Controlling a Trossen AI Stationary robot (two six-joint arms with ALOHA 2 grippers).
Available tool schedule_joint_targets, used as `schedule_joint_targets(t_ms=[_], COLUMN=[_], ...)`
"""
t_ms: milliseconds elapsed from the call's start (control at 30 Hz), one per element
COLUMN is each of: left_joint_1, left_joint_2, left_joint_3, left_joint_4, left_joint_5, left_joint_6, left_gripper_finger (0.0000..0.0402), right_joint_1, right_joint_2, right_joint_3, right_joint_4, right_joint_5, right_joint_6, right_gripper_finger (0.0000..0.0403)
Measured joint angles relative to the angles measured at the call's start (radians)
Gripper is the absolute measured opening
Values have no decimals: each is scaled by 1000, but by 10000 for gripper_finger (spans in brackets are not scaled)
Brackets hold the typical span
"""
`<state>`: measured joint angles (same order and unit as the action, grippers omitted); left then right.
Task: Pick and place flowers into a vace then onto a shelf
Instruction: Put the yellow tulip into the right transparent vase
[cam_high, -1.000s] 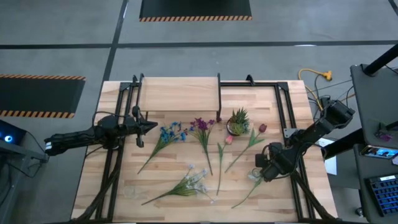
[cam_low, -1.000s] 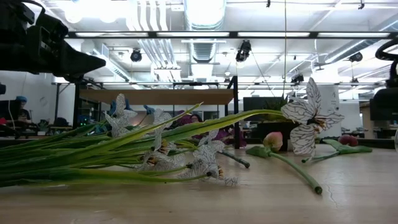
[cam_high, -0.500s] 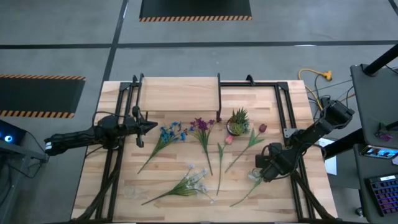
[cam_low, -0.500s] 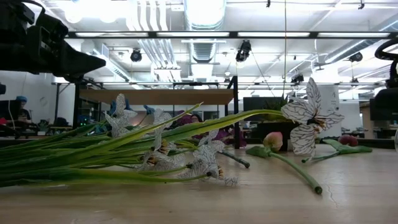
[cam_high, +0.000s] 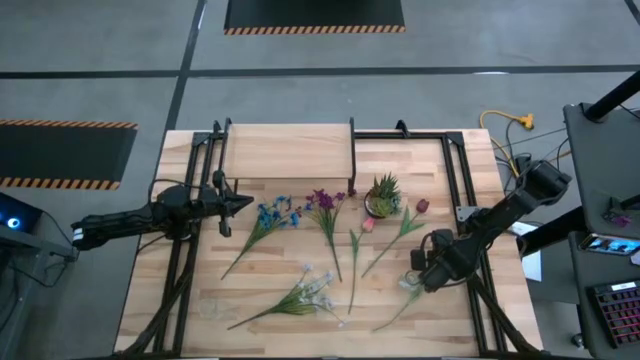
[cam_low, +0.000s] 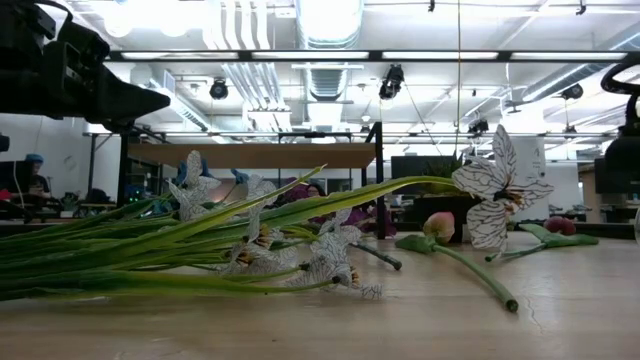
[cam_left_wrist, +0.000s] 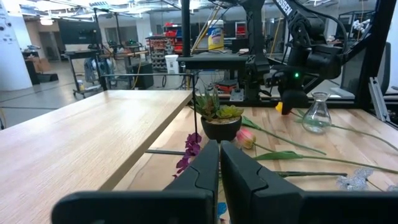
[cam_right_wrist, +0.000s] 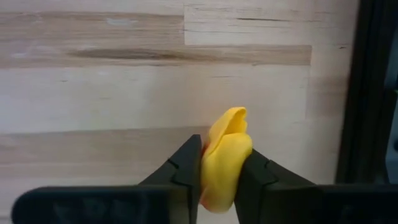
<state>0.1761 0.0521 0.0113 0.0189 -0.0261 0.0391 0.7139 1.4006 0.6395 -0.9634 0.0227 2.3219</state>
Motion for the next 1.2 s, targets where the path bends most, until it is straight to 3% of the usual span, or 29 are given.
schedule_joint_targets(t_ms=[333, 667, 1000, 1200], left_joint_1=[0, 0, 0, 0], left_joint_2=[0, 0, 0, 0], left_joint_3=[0, 0, 0, 0], left_joint_4=[0, 0, 0, 0], left_joint_5=[0, -1, 0, 0], left_joint_6=[0, 0, 0, 0], left_gripper_finger=[0, 0, 0, 0], right_joint_1=[0, -1, -1, -1], right_joint_2=[-82, -158, -176, -183], right_joint_3=[20, 153, 369, 498], right_joint_4=[-61, -397, -611, -608], right_joint_5=[1, 17, 217, 357], right_joint_6=[-26, -26, -61, -194], right_gripper_finger=[24, 18, 18, 18])
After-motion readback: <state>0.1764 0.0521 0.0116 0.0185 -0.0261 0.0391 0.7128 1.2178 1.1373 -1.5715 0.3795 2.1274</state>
